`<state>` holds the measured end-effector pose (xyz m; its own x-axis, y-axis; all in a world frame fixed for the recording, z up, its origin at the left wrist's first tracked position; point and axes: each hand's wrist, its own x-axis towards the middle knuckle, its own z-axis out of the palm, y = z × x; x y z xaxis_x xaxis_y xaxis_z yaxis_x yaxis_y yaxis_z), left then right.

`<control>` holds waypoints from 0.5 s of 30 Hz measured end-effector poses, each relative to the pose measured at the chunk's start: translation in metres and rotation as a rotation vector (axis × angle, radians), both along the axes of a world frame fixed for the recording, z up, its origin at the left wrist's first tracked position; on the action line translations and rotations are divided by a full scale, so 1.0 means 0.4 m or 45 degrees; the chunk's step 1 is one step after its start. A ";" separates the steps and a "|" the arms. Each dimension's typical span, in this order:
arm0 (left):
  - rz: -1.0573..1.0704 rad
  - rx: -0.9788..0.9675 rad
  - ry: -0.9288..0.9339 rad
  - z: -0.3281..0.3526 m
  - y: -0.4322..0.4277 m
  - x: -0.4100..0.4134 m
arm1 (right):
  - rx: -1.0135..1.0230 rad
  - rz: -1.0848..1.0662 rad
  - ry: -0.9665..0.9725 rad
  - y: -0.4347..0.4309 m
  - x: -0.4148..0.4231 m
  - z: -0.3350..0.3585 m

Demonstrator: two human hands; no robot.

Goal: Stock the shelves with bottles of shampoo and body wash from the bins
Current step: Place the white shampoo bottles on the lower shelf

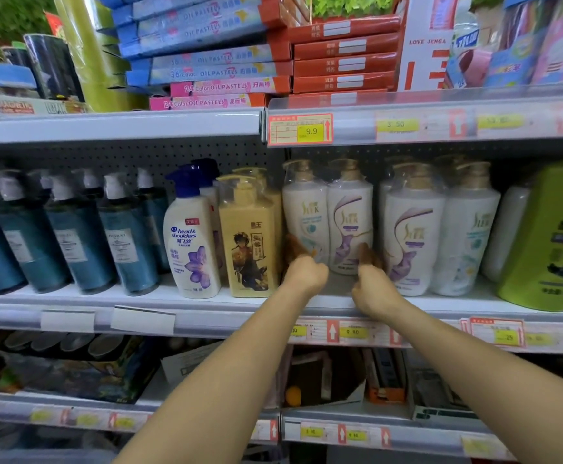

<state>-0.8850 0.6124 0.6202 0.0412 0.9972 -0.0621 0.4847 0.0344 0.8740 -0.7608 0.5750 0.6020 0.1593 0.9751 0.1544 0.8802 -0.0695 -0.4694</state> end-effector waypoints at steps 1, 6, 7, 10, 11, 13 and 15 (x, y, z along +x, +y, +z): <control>0.000 -0.012 -0.034 0.002 0.005 0.000 | -0.015 -0.001 -0.008 0.000 -0.001 0.004; 0.017 -0.051 -0.171 0.007 0.019 0.000 | -0.076 -0.010 -0.035 0.003 -0.002 0.016; 0.015 -0.066 -0.198 0.010 0.015 0.001 | -0.082 -0.012 -0.031 0.003 -0.001 0.020; 0.031 -0.122 -0.308 0.019 0.002 -0.004 | -0.091 -0.002 0.015 -0.005 -0.001 0.035; 0.033 -0.133 -0.341 0.024 -0.010 -0.008 | -0.074 -0.009 0.046 -0.009 -0.003 0.036; 0.025 -0.127 -0.422 0.026 -0.035 -0.019 | 0.010 -0.035 0.110 -0.015 -0.007 0.031; 0.016 -0.091 -0.529 0.029 -0.073 -0.036 | 0.149 -0.049 0.141 -0.026 -0.018 0.017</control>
<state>-0.8995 0.5831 0.6318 0.0648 0.9916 -0.1118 0.0905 0.1058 0.9903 -0.7681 0.5646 0.6089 0.2185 0.9444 0.2458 0.8203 -0.0413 -0.5704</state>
